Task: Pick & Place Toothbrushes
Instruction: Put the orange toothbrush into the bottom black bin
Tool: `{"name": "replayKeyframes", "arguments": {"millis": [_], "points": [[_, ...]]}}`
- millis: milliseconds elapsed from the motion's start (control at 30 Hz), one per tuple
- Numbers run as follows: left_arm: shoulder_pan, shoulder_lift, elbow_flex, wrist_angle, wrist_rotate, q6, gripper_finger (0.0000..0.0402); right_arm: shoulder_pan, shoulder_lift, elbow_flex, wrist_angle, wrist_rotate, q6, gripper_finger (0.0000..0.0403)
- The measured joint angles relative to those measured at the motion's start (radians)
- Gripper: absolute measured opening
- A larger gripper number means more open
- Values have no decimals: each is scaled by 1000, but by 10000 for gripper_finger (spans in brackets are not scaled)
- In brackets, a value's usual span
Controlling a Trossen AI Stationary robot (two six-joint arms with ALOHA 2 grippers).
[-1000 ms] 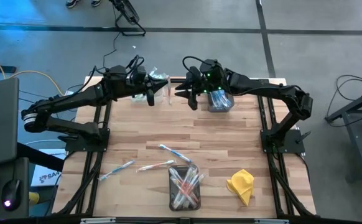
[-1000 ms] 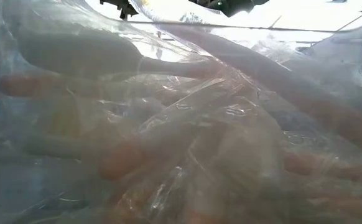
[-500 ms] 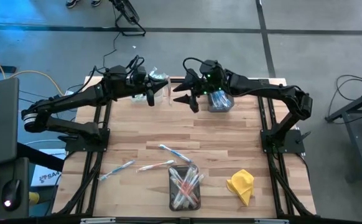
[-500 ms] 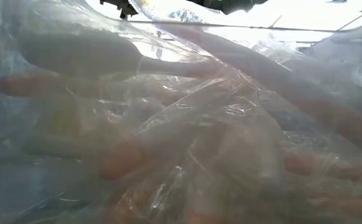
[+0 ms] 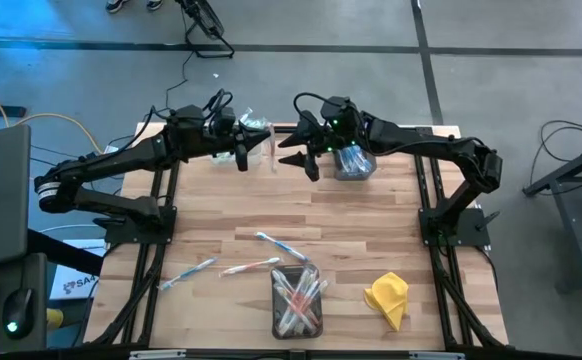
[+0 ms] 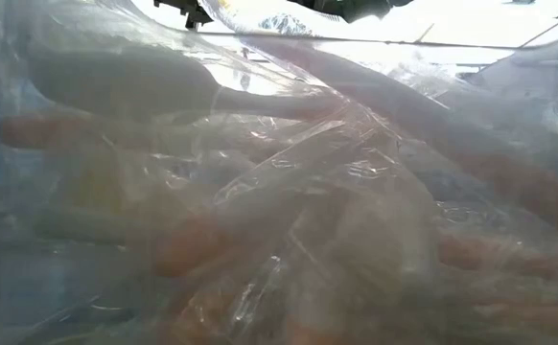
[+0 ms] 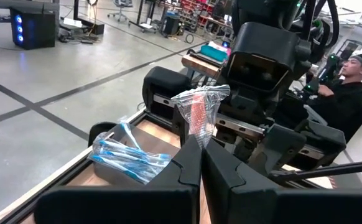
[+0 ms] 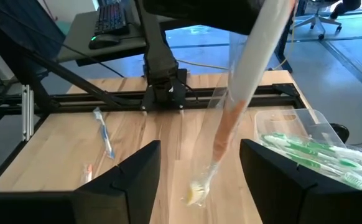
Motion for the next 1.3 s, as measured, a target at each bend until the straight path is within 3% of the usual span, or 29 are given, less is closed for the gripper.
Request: {"name": "replayKeyframes", "arguments": {"millis": [1300], "points": [[0,0,0,-10,8,0,0,26,66,-1,135,26,0,209]]}}
